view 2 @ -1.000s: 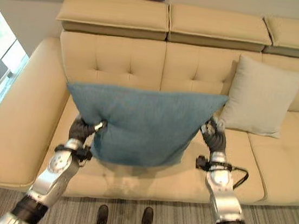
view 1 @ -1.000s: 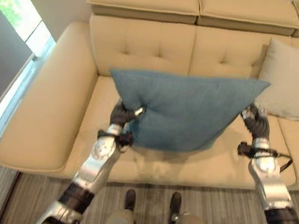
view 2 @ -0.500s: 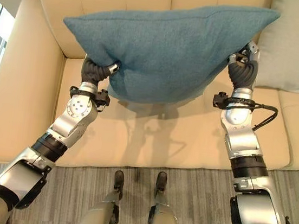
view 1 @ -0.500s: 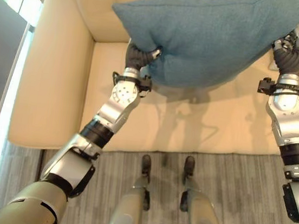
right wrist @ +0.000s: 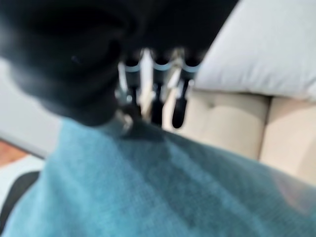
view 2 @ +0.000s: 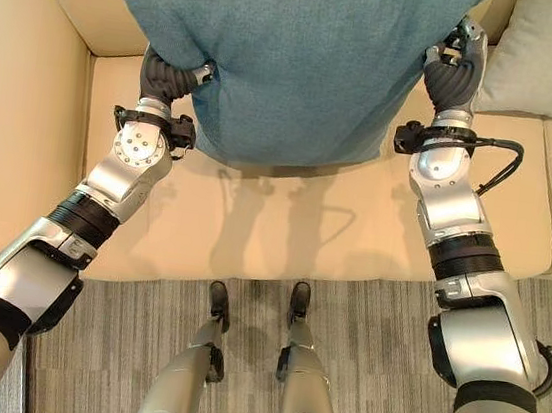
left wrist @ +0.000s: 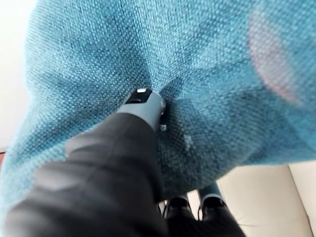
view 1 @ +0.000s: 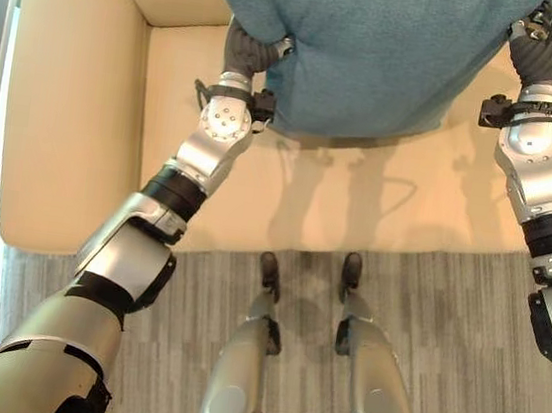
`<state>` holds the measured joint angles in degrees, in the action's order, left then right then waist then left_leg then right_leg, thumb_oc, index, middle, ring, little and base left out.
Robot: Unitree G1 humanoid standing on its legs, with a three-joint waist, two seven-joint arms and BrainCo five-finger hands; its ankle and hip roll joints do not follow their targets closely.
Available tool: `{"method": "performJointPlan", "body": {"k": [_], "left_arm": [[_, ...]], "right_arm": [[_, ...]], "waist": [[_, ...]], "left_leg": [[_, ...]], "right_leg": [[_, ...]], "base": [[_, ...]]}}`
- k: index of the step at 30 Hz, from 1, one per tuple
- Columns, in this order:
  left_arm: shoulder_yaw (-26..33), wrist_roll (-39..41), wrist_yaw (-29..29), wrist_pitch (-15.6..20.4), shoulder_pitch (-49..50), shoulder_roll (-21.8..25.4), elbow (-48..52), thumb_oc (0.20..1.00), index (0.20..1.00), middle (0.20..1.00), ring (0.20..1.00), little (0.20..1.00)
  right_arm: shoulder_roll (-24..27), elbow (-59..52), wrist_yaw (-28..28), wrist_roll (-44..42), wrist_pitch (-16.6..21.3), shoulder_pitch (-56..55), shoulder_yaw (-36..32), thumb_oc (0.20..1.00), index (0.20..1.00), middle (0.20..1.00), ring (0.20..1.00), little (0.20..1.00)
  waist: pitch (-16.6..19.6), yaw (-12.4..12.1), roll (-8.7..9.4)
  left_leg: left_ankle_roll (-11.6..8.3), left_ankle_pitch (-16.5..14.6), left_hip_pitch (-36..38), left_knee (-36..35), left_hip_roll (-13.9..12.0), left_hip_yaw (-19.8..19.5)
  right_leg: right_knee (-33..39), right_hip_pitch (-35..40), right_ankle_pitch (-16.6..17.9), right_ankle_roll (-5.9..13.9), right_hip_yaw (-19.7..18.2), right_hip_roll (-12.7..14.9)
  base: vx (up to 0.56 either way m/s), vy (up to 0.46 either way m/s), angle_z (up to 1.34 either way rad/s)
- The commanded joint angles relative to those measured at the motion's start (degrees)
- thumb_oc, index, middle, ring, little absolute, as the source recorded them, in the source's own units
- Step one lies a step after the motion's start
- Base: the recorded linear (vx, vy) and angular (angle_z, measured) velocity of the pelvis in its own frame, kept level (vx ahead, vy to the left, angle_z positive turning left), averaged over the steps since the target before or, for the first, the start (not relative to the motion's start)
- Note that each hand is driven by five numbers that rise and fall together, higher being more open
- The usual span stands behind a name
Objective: Pick up all the scattered cushions and arrange them neatly on the sofa.
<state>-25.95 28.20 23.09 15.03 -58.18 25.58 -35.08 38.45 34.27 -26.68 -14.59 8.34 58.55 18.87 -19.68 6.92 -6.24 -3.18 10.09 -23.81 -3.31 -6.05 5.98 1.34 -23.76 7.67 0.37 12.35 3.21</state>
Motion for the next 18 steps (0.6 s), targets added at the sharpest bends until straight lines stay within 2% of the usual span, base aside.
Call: {"method": "performJointPlan", "body": {"k": [1, 9, 13, 18], "left_arm": [[-0.67, 0.32, -1.11, 6.55, -6.90, -0.70, 3.99, 0.200, 0.200, 0.200, 0.200, 0.200], [1.99, 4.71, -1.48, 7.32, -1.32, -4.91, 6.23, 0.200, 0.200, 0.200, 0.200, 0.200], [1.82, 4.24, -1.86, 6.73, -1.23, -4.70, 5.84, 0.200, 0.200, 0.200, 0.200, 0.200], [1.46, 3.20, -2.22, 6.01, -1.18, -3.62, 6.58, 0.200, 0.200, 0.200, 0.200, 0.200]], "right_arm": [[-0.15, -5.47, 0.80, 0.11, 4.34, 5.66, 1.96, 0.200, 0.200, 0.200, 0.200, 0.200], [-0.50, -7.19, 1.46, 1.10, 3.76, 0.87, 0.40, 0.200, 0.200, 0.200, 0.200, 0.200], [-1.29, -7.48, 1.54, 1.31, 3.83, 0.35, 0.32, 0.200, 0.200, 0.200, 0.200, 0.200], [-1.78, -7.86, 2.14, 1.32, 3.82, 0.09, 0.49, 0.200, 0.200, 0.200, 0.200, 0.200]], "waist": [[3.49, -0.17, 4.76], [3.11, 0.45, 5.62], [3.09, 0.52, 5.64], [3.06, 0.16, 5.65]], "left_leg": [[-4.52, -10.11, 5.29, 7.08, -2.33, 4.00], [-5.03, -9.44, 5.68, 8.17, -3.50, 6.61], [-5.06, -9.15, 6.14, 7.76, -4.03, 7.02], [-4.98, -9.43, 6.57, 7.37, -4.23, 5.60]], "right_leg": [[-8.99, -0.50, -11.76, 3.34, -2.47, 3.71], [-8.20, 0.99, -12.24, 2.54, -1.71, 2.90], [-8.09, 1.27, -12.38, 2.39, -1.59, 2.50], [-8.83, 0.74, -12.48, 2.21, -1.97, 1.88]], "base": [[0.02, -0.048, 0.06], [0.00, -0.070, 0.08], [-0.01, -0.035, 0.03], [0.00, -0.043, 0.00]]}}
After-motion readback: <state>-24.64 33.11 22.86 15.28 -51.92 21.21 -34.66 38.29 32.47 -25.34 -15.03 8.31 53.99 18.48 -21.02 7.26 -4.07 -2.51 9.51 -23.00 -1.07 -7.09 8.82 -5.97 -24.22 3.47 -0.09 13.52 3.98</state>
